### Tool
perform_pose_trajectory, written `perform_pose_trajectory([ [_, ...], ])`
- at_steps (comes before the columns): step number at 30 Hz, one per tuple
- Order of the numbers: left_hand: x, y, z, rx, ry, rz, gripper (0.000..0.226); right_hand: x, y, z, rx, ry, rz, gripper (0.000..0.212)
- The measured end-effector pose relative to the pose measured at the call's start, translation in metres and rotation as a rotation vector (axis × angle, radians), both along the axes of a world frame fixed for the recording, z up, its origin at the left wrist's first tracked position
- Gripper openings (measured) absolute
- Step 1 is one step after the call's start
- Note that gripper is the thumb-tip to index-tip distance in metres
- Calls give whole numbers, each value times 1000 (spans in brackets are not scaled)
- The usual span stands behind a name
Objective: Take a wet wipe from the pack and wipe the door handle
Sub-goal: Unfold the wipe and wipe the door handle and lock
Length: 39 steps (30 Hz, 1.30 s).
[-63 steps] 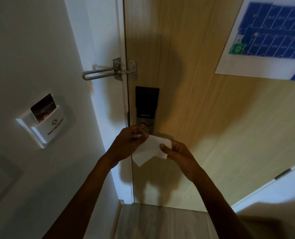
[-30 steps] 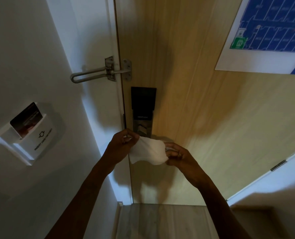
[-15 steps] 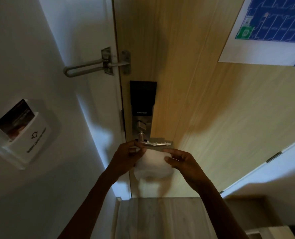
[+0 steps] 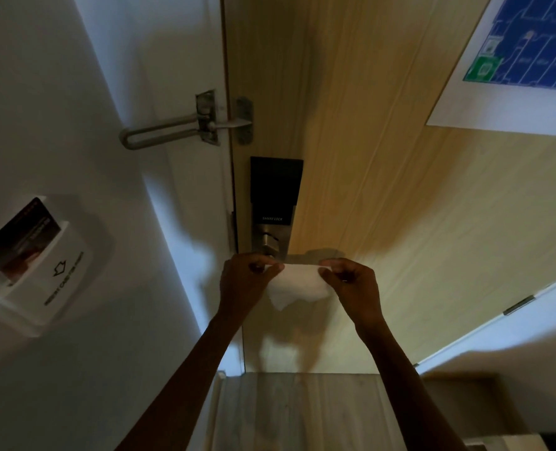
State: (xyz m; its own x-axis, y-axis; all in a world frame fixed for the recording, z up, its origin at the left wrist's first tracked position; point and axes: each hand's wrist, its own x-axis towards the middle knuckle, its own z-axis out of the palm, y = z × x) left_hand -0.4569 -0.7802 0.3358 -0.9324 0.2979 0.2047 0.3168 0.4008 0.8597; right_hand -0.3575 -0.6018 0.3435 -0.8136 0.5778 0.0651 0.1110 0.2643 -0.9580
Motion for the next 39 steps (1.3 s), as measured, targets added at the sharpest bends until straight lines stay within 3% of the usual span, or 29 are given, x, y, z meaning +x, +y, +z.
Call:
perform_pose_trajectory([
  [8,-12,3,-15,1,-7,155,17,-16,10,-10,368,-79,-58,11],
  [12,-10,-7,-15,81,-55,143,17,-15,5,-14,604,-19,-53,35],
  [18,-7,-19,-26,70,-145,50,14,-26,-27,-23,919,-14,229,41],
  [24,-13,-21,-21,69,-153,3,15,-40,-45,-31,1178,-42,378,40],
  [32,-17,-20,-21,70,-207,-15,18,-45,-44,-34,1209,-122,482,21],
  [36,-19,-19,-19,62,-223,-17,17,-50,-28,-24,1114,-173,621,24],
  [39,-20,-20,-17,45,-226,-9,16,-48,-28,-28,1131,-146,589,18],
])
